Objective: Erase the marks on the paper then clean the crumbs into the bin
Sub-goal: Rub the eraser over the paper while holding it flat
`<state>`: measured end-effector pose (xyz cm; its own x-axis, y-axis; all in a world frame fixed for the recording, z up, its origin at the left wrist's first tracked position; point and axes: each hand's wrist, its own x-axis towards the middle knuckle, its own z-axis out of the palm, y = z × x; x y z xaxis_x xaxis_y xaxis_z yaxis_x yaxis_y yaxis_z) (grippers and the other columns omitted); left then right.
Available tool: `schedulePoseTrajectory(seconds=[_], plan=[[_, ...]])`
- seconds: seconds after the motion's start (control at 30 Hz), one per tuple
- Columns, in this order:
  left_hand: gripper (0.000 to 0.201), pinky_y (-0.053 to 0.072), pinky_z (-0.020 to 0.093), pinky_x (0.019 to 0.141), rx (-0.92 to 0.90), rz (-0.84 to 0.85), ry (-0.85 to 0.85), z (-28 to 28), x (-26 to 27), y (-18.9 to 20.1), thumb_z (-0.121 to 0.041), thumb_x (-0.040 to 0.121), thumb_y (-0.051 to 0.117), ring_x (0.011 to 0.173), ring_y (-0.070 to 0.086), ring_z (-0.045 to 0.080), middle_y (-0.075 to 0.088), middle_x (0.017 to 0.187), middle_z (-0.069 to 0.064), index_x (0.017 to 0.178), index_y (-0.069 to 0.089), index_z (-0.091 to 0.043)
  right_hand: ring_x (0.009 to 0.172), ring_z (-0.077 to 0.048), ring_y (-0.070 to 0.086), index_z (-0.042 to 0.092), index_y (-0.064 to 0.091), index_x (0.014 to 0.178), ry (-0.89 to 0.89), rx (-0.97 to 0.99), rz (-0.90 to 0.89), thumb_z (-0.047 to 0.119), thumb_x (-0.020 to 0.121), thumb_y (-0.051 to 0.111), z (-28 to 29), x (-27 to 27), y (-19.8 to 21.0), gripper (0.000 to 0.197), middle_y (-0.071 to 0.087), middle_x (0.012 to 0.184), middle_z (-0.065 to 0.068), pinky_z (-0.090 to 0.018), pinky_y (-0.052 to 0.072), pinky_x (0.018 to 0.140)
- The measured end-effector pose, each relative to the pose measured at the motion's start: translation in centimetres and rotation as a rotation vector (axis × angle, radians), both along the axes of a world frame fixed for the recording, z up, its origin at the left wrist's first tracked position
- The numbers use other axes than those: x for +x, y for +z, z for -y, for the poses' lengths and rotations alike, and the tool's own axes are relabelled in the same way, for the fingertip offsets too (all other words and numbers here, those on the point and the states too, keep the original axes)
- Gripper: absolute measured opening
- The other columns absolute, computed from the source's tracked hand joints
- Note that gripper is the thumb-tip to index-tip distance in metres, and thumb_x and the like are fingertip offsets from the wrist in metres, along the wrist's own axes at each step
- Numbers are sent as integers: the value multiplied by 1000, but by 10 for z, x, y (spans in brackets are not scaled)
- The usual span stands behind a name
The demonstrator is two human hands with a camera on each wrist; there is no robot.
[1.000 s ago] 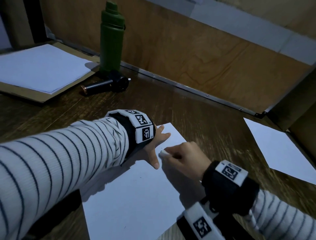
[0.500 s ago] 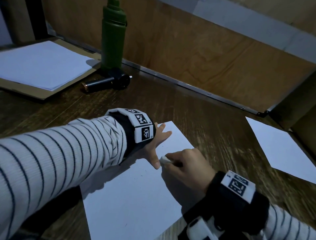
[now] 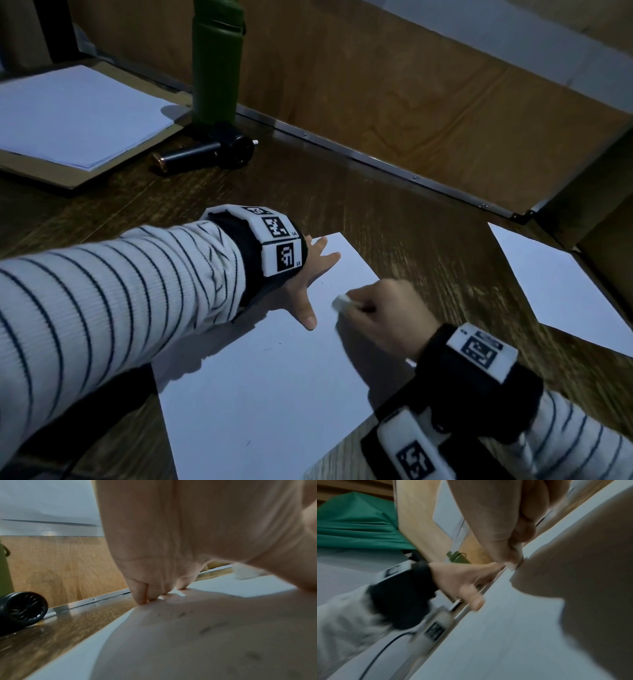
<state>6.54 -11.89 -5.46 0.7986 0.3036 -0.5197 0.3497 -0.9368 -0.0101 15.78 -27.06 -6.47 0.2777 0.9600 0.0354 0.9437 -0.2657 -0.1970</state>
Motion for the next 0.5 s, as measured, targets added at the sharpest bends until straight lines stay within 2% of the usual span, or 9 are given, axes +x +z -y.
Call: schedulePoseTrajectory(seconds=[0.07, 0.13, 0.2, 0.23, 0.27, 0.33, 0.4, 0.5], plan=[[128, 6, 54, 115, -12, 15, 1, 0, -1, -1, -72, 62, 66, 146, -13, 28, -20, 157, 5, 147, -19, -28, 59, -30, 32, 11, 29, 50, -167, 44, 11, 22, 79, 50, -4, 19, 3, 37, 32, 51, -8, -32, 30, 53], [128, 6, 54, 114, -9, 21, 1, 0, -1, 0, -72, 61, 66, 146, -13, 28, -20, 157, 5, 147, -18, -28, 58, -29, 32, 13, 26, 46, -199, 54, 33, 20, 79, 49, -5, 22, 5, 42, 29, 50, -5, -31, 27, 52], [127, 6, 53, 115, -6, 11, -2, 2, -1, 2, -70, 63, 66, 146, -13, 28, -20, 157, 6, 148, -18, -26, 54, -25, 33, 12, 36, 49, -83, 44, 37, 24, 84, 51, -4, 8, 4, 40, 29, 47, -1, -29, 26, 51], [126, 5, 53, 115, -5, 5, -4, 2, -1, 4, -69, 65, 66, 146, -13, 28, -21, 157, 7, 148, -19, -26, 51, -19, 31, 15, 43, 56, -1, 41, 19, 26, 85, 52, -2, -2, 4, 32, 29, 46, 1, -28, 25, 51], [125, 5, 53, 115, -3, 0, -4, 3, -1, 5, -69, 66, 65, 146, -13, 29, -21, 157, 7, 147, -19, -26, 49, -17, 31, 17, 45, 61, 70, 31, 9, 29, 87, 52, 0, -12, 3, 30, 30, 45, 3, -25, 25, 51], [125, 4, 54, 115, 1, -7, -3, 3, -1, 4, -71, 66, 64, 145, -14, 29, -22, 156, 6, 147, -20, -27, 48, -16, 32, 17, 43, 58, 132, -3, 0, 34, 89, 50, 2, -18, 2, 36, 33, 47, 2, -25, 26, 51], [126, 5, 53, 115, -1, 0, -7, 2, -2, 3, -71, 65, 64, 145, -14, 28, -21, 157, 7, 147, -20, -26, 52, -20, 32, 16, 39, 52, 47, -5, 8, 33, 88, 51, -1, -6, 5, 41, 33, 48, -2, -29, 28, 52], [128, 6, 54, 114, -13, 15, -6, 0, -3, 1, -73, 62, 64, 145, -14, 28, -21, 157, 6, 147, -19, -27, 59, -27, 32, 19, 38, 39, -183, 17, 4, 24, 82, 50, -8, 14, 14, 46, 29, 49, -5, -29, 25, 48]])
